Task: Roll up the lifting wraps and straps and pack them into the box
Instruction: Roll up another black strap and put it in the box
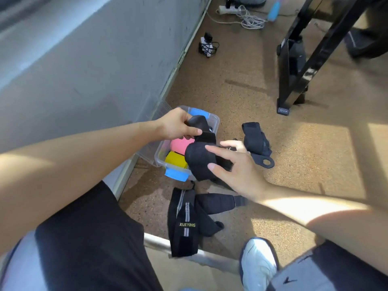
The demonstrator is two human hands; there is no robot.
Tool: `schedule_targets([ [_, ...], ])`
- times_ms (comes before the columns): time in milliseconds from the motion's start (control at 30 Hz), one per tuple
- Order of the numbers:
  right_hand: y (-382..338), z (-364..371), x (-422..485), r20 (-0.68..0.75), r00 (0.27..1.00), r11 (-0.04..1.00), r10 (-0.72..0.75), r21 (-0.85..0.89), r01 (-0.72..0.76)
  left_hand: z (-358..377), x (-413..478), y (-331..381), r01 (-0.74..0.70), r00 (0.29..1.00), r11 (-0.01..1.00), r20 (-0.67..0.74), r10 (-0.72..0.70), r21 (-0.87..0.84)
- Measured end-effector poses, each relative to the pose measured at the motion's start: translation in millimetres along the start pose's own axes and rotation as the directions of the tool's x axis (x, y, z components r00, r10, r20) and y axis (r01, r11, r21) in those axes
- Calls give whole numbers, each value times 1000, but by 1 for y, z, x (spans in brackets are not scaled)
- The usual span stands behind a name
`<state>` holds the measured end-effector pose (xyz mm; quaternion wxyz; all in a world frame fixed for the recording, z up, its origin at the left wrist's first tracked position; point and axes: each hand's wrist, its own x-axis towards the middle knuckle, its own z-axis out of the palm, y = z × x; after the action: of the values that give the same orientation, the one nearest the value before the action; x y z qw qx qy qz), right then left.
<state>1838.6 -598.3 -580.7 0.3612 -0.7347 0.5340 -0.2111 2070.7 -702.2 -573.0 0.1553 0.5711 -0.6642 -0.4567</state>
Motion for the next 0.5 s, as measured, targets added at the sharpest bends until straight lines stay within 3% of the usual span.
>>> schedule_targets([
  [200, -6, -25, 24, -148, 972, 937, 183, 326, -127, 5, -6, 0, -27, 996, 955, -88, 1, -296],
  [300, -5, -40, 43, -143, 951, 875, 275, 446, -186, 9, -3, 1, -16, 998, 928, -62, -8, -373],
  [400, -10, -70, 60, 57, 988, 897, 142, 416, -152, 15, 2, 4, -9, 999, 911, -51, -14, -413],
  [500, -16, -98, 72, 310, 949, 899, 51, 400, -179, 19, 10, 5, -34, 999, 908, -40, 19, -417],
])
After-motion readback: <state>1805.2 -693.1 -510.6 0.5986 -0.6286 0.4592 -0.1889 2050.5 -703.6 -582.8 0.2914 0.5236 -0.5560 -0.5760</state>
